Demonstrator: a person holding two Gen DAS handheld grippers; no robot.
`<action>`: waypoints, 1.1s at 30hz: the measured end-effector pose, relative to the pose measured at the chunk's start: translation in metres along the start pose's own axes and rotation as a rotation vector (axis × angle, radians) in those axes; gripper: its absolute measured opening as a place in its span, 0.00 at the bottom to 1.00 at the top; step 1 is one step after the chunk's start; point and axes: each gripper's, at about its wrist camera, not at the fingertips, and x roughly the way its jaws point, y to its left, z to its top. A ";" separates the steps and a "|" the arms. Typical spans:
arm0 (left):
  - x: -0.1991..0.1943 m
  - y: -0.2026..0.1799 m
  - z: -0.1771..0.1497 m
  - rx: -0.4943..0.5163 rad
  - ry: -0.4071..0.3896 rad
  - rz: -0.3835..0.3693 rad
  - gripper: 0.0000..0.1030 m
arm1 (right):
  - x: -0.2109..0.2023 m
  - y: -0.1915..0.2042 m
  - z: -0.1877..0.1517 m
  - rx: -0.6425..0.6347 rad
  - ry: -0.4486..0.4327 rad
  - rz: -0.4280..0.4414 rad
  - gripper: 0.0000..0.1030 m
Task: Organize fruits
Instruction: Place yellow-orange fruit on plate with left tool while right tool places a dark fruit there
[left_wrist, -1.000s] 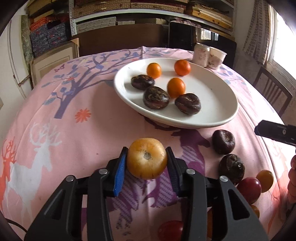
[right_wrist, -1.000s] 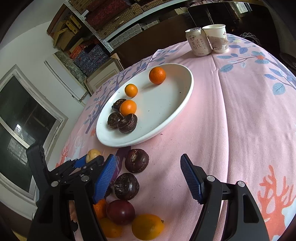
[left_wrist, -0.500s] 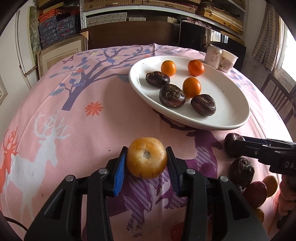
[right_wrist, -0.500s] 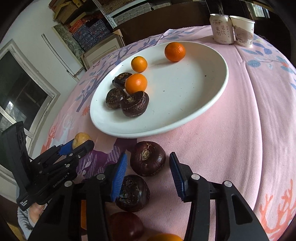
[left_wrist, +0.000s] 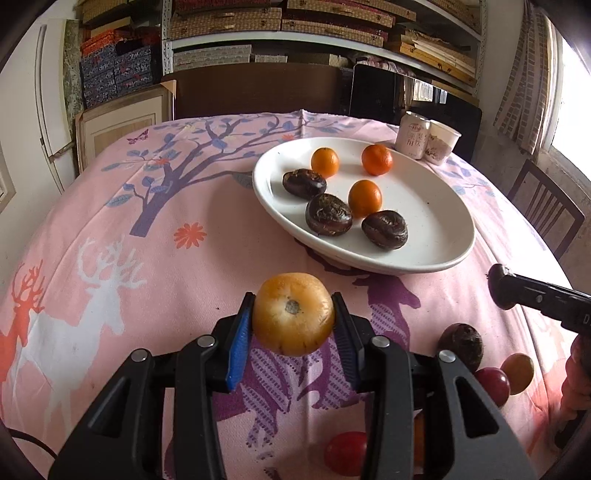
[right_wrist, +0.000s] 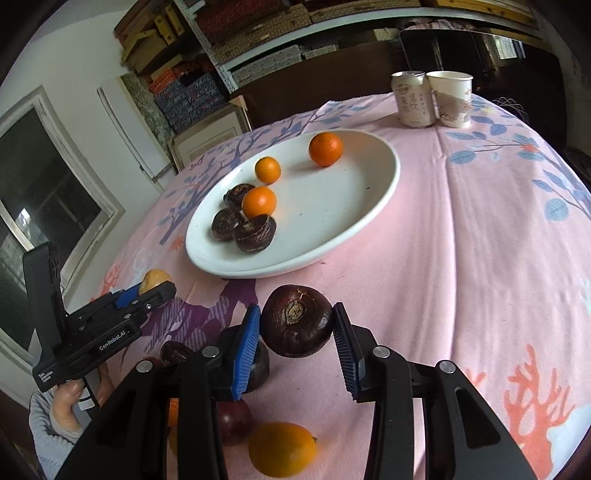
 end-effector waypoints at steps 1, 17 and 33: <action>-0.005 -0.001 0.001 0.002 -0.014 -0.002 0.39 | -0.005 -0.005 0.000 0.017 -0.017 0.006 0.39; 0.041 -0.055 0.074 0.052 -0.008 -0.087 0.39 | 0.042 0.010 0.073 0.007 -0.081 -0.041 0.41; 0.014 -0.022 0.051 -0.018 -0.045 -0.059 0.76 | 0.025 -0.028 0.059 0.161 -0.112 -0.004 0.64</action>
